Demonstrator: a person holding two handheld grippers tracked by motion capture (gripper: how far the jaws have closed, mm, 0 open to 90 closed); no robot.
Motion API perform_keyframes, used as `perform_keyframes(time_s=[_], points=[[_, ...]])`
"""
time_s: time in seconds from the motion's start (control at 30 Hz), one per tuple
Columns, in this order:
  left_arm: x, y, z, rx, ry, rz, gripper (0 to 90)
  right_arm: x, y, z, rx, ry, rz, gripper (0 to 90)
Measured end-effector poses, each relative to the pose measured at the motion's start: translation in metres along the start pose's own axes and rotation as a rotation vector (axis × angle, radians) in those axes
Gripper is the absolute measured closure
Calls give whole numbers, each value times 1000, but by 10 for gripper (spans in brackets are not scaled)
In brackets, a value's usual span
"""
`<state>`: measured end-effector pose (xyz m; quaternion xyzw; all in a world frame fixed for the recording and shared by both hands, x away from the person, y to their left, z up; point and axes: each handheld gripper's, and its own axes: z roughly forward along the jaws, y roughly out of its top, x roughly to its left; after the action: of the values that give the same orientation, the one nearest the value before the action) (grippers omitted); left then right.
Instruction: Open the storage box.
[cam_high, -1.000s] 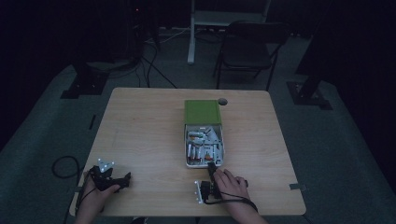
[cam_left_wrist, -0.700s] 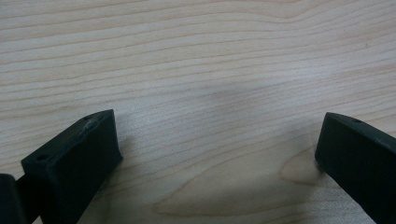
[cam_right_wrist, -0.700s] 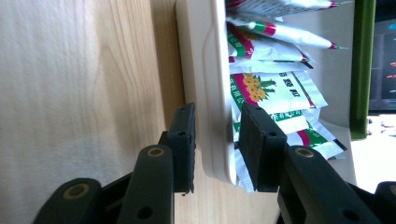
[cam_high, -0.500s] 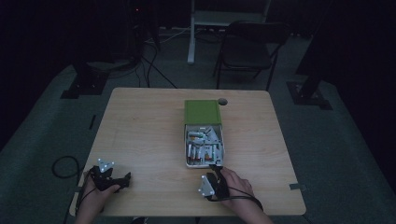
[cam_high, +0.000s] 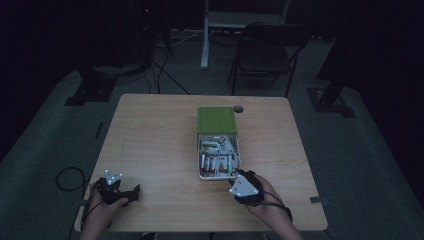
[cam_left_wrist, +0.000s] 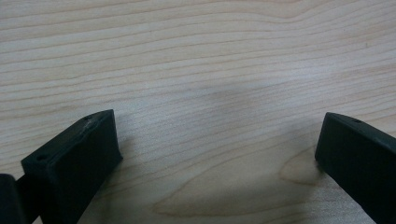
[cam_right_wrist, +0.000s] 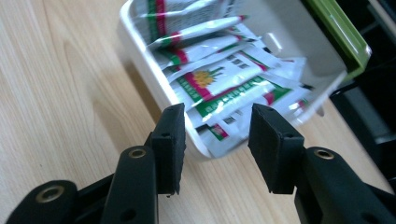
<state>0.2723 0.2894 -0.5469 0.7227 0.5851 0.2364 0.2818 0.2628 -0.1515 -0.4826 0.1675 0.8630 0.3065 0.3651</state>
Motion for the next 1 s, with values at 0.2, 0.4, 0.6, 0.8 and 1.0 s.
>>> perform_keyframes(time_s=[0.2, 0.4, 0.6, 0.8, 1.0], points=[[0, 0, 0, 0, 0, 0, 0, -19, -12, -10, -44, -8, 141, 539], [0, 0, 0, 0, 0, 0, 0, -32, -24, -15, -48, -34, 219, 523], [0, 0, 0, 0, 0, 0, 0, -42, -37, -16, -51, -32, 293, 517], [0, 0, 0, 0, 0, 0, 0, -53, -51, -17, -54, -40, 360, 517], [0, 0, 0, 0, 0, 0, 0, -63, -67, -18, -41, -56, 430, 512]])
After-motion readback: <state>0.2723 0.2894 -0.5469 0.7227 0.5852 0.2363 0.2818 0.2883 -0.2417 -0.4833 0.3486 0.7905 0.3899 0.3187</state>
